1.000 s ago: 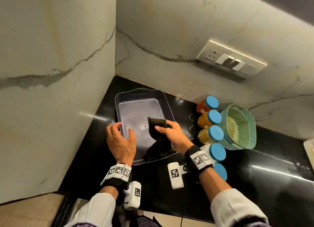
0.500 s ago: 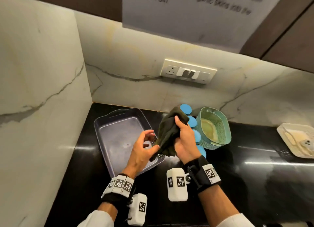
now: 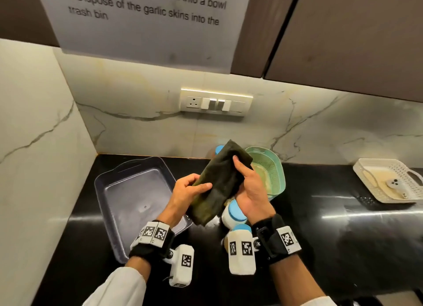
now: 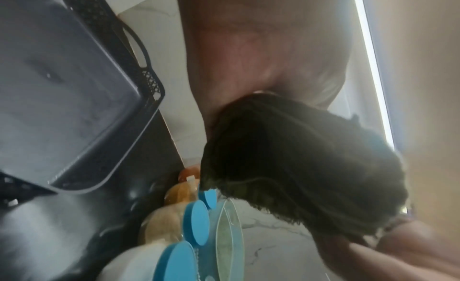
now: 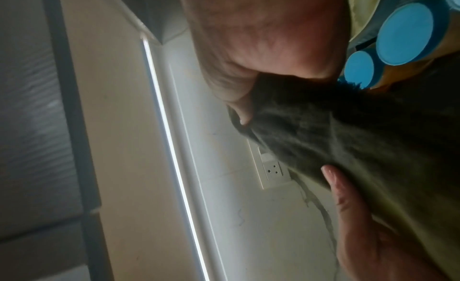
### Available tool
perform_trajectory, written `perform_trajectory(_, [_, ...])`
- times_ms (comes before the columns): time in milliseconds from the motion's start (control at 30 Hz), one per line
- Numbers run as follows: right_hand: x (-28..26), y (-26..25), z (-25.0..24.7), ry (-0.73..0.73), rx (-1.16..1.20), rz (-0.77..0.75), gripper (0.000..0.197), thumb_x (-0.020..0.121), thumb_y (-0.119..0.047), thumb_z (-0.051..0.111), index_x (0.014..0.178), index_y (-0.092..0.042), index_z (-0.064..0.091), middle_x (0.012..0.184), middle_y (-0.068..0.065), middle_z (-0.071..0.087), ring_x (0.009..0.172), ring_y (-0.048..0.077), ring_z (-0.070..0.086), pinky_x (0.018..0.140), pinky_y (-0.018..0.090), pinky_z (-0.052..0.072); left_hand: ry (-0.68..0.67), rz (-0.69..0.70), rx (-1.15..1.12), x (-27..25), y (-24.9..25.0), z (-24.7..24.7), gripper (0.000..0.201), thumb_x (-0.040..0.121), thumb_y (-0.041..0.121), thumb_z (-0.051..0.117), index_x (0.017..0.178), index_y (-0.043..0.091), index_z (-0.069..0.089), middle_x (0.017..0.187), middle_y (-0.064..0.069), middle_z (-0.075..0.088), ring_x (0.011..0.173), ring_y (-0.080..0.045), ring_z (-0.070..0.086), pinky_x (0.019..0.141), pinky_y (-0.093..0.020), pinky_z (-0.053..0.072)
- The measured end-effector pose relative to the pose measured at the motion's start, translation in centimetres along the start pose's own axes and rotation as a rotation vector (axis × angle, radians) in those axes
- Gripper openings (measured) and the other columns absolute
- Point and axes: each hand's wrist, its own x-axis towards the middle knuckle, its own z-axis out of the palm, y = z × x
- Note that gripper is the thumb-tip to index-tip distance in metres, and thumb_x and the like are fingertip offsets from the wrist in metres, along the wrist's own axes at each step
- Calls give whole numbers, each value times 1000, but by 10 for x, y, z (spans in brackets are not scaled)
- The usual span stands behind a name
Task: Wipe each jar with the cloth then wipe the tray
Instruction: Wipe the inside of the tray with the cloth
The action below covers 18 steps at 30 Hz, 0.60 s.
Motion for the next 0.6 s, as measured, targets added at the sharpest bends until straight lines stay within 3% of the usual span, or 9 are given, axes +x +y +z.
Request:
perform_trajectory(67, [7,-5,-13,53,13,-3,42,92,-25,72,129,-7,67,126,16,72,118,35,68,100,52,54,11,-21,0,5,-3,13,9,92,13,76,86,10,70,75,0,71,67,-10,67,59,-20,54])
perform_trajectory(167, [17,-8,-36,152,72,30,33,92,-30,73,119,-10,71,121,17,73,111,35,70,100,55,54,-27,-77,-23,13,-9,35,15,93,12,74,80,11,66,68,3,70,62,-9,65,57,-21,52])
perform_trajectory(267, [18,-12,-56,182,68,47,37,92,-33,74,121,-11,69,117,17,75,107,35,72,92,52,58,-39,-109,-65,19,-16,59,9,94,12,73,87,8,69,76,-3,74,66,-14,69,59,-24,56])
perform_trajectory(433, [6,-10,-91,170,10,147,32,85,-11,77,115,-10,67,110,16,76,108,32,70,101,50,55,18,-168,-88,27,-24,96,15,93,20,77,98,5,72,90,-12,77,77,-22,73,66,-28,60])
perform_trajectory(533, [19,-13,-109,344,30,90,31,81,3,73,111,0,68,100,19,74,86,32,71,78,43,60,-79,-267,19,30,-34,110,35,80,26,88,104,6,73,93,-10,78,82,-20,76,75,-32,63])
perform_trajectory(600, [32,-14,-121,469,34,10,35,76,6,74,110,1,68,98,19,74,79,31,71,65,37,58,-146,-334,-6,31,-42,115,48,72,28,92,109,4,72,98,-14,79,91,-26,77,85,-44,64])
